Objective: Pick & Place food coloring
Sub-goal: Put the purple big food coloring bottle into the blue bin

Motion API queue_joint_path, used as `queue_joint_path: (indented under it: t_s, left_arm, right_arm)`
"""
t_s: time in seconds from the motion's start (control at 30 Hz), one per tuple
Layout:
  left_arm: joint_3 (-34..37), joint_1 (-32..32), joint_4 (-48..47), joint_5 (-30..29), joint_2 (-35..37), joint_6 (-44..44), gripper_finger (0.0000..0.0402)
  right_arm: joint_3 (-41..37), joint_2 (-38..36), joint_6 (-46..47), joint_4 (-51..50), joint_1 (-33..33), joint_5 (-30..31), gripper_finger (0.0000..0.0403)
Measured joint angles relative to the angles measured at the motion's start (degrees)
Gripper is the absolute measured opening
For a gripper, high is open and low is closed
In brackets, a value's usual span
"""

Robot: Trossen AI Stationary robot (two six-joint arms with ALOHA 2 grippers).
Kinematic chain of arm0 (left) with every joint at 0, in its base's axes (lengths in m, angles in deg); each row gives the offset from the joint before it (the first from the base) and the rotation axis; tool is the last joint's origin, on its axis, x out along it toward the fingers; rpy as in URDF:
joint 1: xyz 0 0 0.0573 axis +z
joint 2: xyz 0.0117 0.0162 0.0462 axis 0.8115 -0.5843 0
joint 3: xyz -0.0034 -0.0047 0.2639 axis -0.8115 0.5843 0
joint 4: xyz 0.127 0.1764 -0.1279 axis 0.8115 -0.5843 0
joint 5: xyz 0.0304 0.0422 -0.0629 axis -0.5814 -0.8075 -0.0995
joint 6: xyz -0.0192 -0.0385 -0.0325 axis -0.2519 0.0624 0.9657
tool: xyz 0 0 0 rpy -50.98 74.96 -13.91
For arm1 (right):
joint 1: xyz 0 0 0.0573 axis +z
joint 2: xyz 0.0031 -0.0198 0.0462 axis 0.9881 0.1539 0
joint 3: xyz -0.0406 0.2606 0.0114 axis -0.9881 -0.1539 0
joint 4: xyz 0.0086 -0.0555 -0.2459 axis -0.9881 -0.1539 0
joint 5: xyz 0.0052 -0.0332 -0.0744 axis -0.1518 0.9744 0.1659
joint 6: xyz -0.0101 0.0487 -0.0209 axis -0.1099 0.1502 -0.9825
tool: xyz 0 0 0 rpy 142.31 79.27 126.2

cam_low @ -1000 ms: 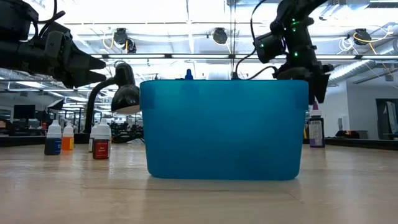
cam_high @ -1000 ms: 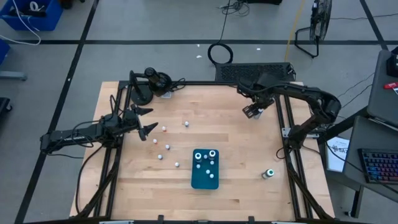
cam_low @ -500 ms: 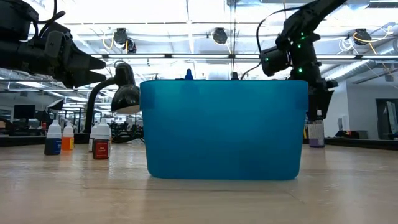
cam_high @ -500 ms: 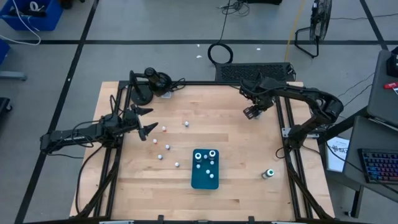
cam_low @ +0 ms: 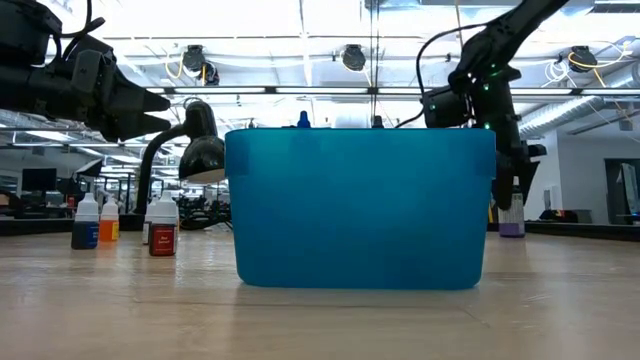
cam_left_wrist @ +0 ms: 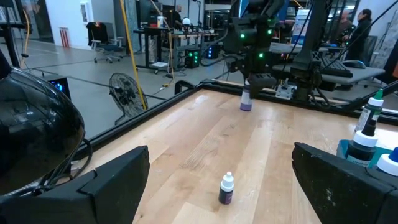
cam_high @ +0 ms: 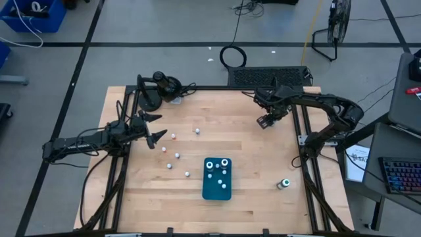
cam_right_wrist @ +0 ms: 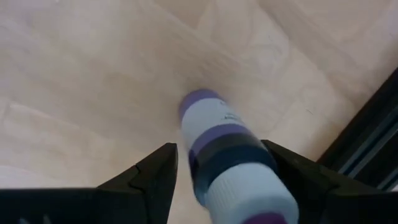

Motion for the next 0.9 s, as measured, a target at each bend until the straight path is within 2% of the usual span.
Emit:
queue_joint_path:
  t_s: [0.17, 0.33, 0.47, 0.7, 0.83, 0.9]
  left_arm:
    - [0.0, 0.0, 0.0, 0.0, 0.0, 0.0, 0.0390]
    - [0.0, 0.0, 0.0, 0.0, 0.0, 0.0, 0.0390]
    - [0.0, 0.0, 0.0, 0.0, 0.0, 0.0, 0.0390]
    - [0.0, 0.0, 0.0, 0.0, 0.0, 0.0, 0.0390]
    - [0.0, 0.0, 0.0, 0.0, 0.0, 0.0, 0.0390]
    - [0.0, 0.0, 0.0, 0.0, 0.0, 0.0, 0.0390]
  right_arm:
    - [-1.1, -0.1, -1.3, 1.2, 0.0, 0.1, 0.0200]
    - [-1.3, -0.2, -3.3, 2.6, 0.5, 0.1, 0.0122]
    - [-1.6, -1.8, -4.3, 5.3, 3.5, 0.0, 0.0121]
    - [-1.6, -12.1, -1.0, 13.4, 18.0, -1.7, 0.0121]
    - [-1.5, -19.1, 0.7, 23.3, 30.5, -1.7, 0.0121]
    - [-1.5, -21.5, 0.3, 32.0, 37.7, -1.6, 0.0121]
